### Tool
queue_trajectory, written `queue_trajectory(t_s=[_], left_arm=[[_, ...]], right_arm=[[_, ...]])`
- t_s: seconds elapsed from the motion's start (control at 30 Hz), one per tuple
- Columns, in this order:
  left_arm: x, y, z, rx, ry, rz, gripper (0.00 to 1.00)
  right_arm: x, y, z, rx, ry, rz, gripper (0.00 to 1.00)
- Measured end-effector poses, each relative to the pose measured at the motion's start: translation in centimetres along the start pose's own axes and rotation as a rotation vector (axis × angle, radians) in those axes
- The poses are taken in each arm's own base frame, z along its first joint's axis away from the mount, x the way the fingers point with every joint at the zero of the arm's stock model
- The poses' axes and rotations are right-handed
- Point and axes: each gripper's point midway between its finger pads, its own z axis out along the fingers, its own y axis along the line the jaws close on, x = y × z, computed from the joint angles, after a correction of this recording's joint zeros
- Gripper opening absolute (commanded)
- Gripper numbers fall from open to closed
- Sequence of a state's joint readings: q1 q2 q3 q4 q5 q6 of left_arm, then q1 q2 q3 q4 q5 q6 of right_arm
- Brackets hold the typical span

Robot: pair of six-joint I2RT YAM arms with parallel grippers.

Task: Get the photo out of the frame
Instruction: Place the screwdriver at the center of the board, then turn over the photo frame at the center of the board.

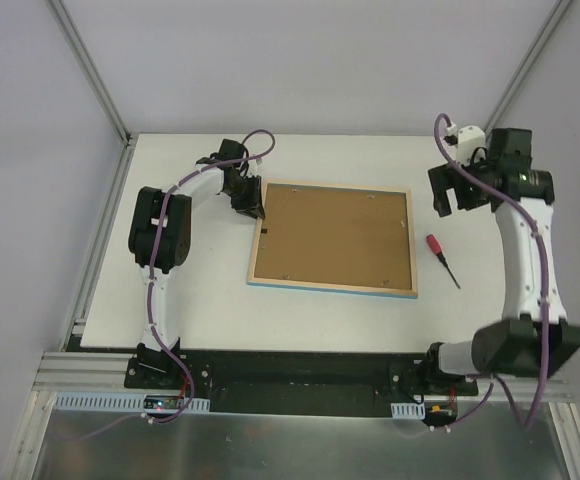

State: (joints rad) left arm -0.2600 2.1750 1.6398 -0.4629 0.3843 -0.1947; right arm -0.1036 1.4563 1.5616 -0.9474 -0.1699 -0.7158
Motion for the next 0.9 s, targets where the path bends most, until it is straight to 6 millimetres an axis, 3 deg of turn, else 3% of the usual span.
queue_trajectory(t_s=[0.13, 0.23, 0.3, 0.53, 0.77, 0.9], left_arm=[[0.0, 0.0, 0.0, 0.000, -0.001, 0.000, 0.04], [0.0, 0.0, 0.0, 0.001, -0.001, 0.000, 0.04], [0.0, 0.0, 0.0, 0.001, -0.001, 0.000, 0.04], [0.0, 0.0, 0.0, 0.002, -0.001, -0.001, 0.04], [0.0, -0.1, 0.0, 0.006, -0.001, 0.000, 0.04], [0.0, 0.0, 0.0, 0.008, -0.001, -0.003, 0.04]], right_arm=[[-1.3, -0.4, -6.6, 0.190, -0.269, -0.042, 0.96], [-0.8, -0.2, -8.1, 0.246, -0.366, -0.066, 0.96], [-0.4, 0.4, -7.4, 0.225, -0.383, -0.082, 0.96], [2.4, 4.5, -1.6, 0.015, -0.367, -0.120, 0.98], [2.2, 10.8, -1.6, -0.149, -0.482, -0.313, 0.94], [2.9, 14.1, -0.4, -0.238, -0.463, -0.440, 0.93]])
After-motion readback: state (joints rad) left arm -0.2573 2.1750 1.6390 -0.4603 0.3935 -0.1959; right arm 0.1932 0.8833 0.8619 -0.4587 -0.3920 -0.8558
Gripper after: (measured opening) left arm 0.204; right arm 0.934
